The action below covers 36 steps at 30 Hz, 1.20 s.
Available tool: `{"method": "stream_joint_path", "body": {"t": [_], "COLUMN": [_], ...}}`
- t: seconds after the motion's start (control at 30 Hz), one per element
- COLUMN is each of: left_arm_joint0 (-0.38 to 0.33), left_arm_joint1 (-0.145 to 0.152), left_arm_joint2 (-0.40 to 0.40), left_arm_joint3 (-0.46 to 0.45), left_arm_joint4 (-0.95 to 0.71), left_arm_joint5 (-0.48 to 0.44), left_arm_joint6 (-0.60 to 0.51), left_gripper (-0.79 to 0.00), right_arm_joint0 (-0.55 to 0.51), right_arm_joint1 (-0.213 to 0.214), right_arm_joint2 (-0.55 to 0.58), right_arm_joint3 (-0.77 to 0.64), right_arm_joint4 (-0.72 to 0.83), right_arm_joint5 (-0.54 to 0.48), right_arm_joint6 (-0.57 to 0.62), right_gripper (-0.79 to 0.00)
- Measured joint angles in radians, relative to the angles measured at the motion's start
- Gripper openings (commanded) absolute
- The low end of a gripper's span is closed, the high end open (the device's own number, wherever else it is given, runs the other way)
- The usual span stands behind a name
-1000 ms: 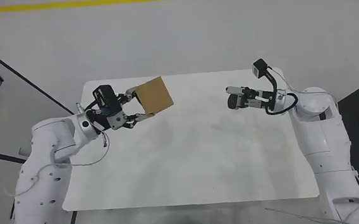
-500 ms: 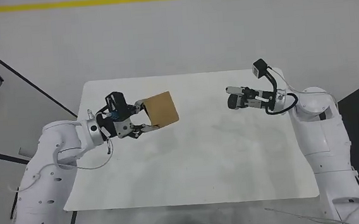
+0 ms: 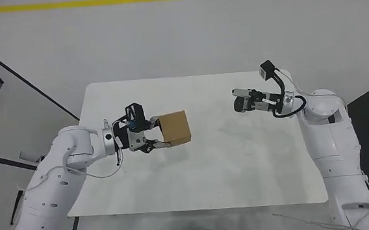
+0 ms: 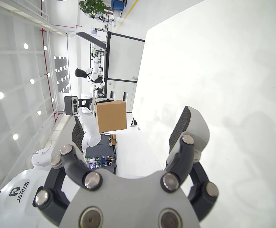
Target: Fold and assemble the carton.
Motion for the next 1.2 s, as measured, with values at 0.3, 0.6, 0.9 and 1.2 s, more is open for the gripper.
{"method": "stream_joint_path", "body": {"t": [0.3, 0.6, 0.9, 1.2], "left_arm_joint0": [-0.014, -0.097, -0.09, -0.156], "left_arm_joint1": [0.002, 0.021, 0.018, -0.017], "left_arm_joint2": [0.108, 0.253, 0.26, 0.359], "left_arm_joint3": [0.009, 0.086, 0.095, 0.239], "left_arm_joint4": [-0.024, -0.07, -0.063, 0.067], "left_arm_joint5": [0.0, 0.0, 0.011, 0.0], "left_arm_joint6": [-0.021, -0.04, -0.023, 0.16], "left_gripper": [-0.785, -0.785, -0.785, -0.785], "right_arm_joint0": [0.0, 0.0, 0.0, 0.0], "right_arm_joint1": [0.0, 0.0, 0.0, 0.0], "right_arm_joint2": [0.0, 0.0, 0.0, 0.0], "right_arm_joint3": [0.0, 0.0, 0.0, 0.0], "right_arm_joint4": [0.0, 0.0, 0.0, 0.0], "right_arm_joint5": [0.0, 0.0, 0.0, 0.0], "right_arm_joint6": [0.0, 0.0, 0.0, 0.0], "right_gripper": [0.0, 0.0, 0.0, 0.0]}}
